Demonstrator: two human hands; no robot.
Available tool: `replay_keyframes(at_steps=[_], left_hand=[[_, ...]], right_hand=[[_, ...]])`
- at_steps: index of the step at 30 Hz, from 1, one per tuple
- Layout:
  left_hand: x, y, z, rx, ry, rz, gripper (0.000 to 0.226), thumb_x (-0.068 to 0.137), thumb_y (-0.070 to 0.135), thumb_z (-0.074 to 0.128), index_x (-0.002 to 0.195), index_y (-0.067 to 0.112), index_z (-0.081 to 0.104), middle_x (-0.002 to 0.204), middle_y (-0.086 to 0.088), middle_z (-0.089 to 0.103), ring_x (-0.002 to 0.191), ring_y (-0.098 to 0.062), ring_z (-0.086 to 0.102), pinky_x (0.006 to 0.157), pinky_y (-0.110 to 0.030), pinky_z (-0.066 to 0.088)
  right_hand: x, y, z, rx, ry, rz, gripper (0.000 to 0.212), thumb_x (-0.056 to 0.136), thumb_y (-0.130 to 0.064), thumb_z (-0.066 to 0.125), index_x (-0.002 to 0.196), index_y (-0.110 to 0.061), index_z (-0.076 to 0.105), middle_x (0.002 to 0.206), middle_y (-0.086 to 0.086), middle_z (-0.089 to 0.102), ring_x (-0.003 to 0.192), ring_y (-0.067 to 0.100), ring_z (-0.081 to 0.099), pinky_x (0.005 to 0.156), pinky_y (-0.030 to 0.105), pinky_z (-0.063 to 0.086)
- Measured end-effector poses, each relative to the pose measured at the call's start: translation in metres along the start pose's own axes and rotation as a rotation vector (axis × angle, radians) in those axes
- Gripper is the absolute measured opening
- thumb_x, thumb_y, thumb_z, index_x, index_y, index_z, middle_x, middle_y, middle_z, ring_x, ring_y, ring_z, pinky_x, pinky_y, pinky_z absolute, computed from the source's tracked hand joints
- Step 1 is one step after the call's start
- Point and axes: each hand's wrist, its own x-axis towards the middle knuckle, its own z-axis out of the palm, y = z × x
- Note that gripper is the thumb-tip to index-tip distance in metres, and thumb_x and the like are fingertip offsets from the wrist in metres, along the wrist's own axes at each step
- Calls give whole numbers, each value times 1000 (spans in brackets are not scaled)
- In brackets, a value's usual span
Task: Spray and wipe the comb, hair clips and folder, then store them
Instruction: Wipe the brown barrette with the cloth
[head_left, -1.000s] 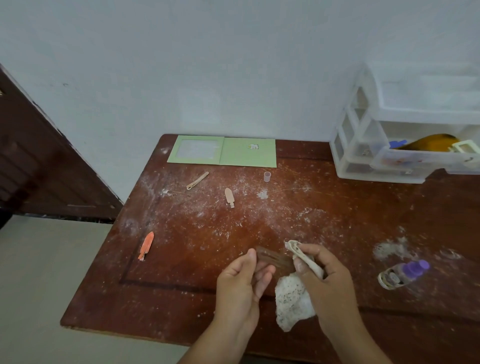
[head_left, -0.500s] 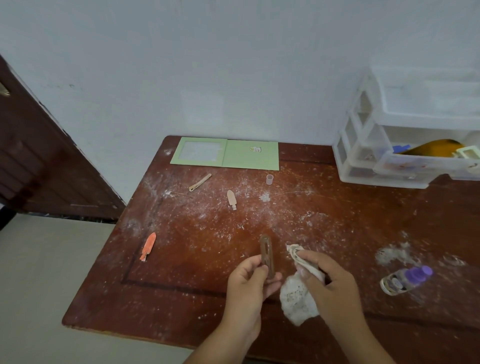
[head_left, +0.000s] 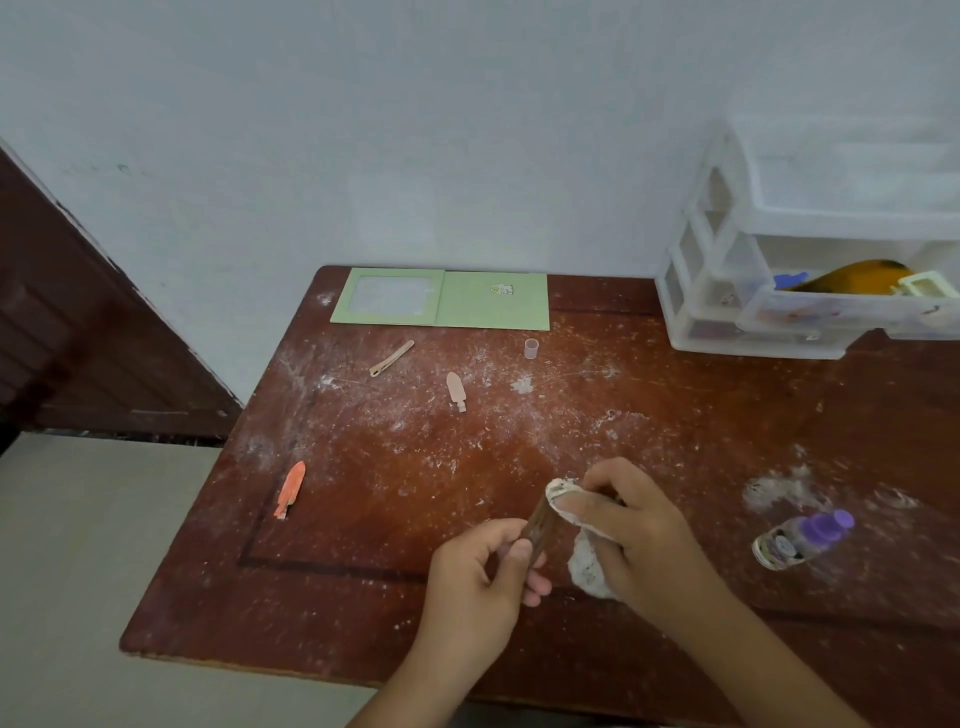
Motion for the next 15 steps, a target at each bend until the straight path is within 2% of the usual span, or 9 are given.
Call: replay_keyframes(at_steps=[2, 4, 6, 8, 12, 15], left_hand=[[1, -1, 0, -35, -5, -30, 35, 90, -3, 45, 70, 19, 64, 46, 4, 62, 46, -1, 56, 50, -14, 46], [2, -1, -1, -44, -31, -26, 36, 89, -4, 45, 71, 19, 65, 48, 5, 62, 47, -1, 56, 49, -14, 46], [1, 1, -3, -27, -77, -4, 39, 90, -5, 43, 67, 20, 63, 46, 6, 61, 45, 1, 55, 49, -12, 45], [0, 2, -2, -1, -119, 5, 39, 90, -4, 43, 65, 21, 61, 45, 7, 61, 45, 1, 56, 50, -11, 45], [-2, -1, -2, -24, -105, -28, 39, 90, -4, 43, 66, 19, 63, 46, 7, 61, 46, 0, 56, 50, -13, 46], [0, -5, -2, -62, -93, -56, 38, 90, -4, 44, 67, 20, 64, 48, 6, 61, 46, -1, 57, 49, -13, 46]], right_hand=[[-8, -9, 7, 93, -66, 39, 37, 78, -32, 35, 94, -13, 62, 83, -21, 51, 75, -2, 47, 67, 7, 38], [-11, -16, 8, 126, -68, 15, 28, 77, -23, 36, 92, -19, 61, 89, -18, 44, 83, -1, 47, 82, 6, 34], [-8, -10, 6, 109, 48, 57, 21, 86, -12, 42, 93, -18, 61, 89, -8, 42, 75, 6, 44, 74, 8, 36], [-1, 0, 1, 112, 115, 103, 28, 94, -17, 40, 93, -5, 65, 86, -2, 42, 68, 6, 41, 62, 6, 34], [-6, 6, 0, 102, 104, 22, 20, 92, -16, 39, 104, -11, 54, 89, -2, 41, 71, 3, 37, 65, 2, 30], [-12, 9, -3, 107, 21, -22, 26, 97, -19, 30, 111, -12, 51, 94, -2, 41, 77, -2, 31, 70, 0, 27]])
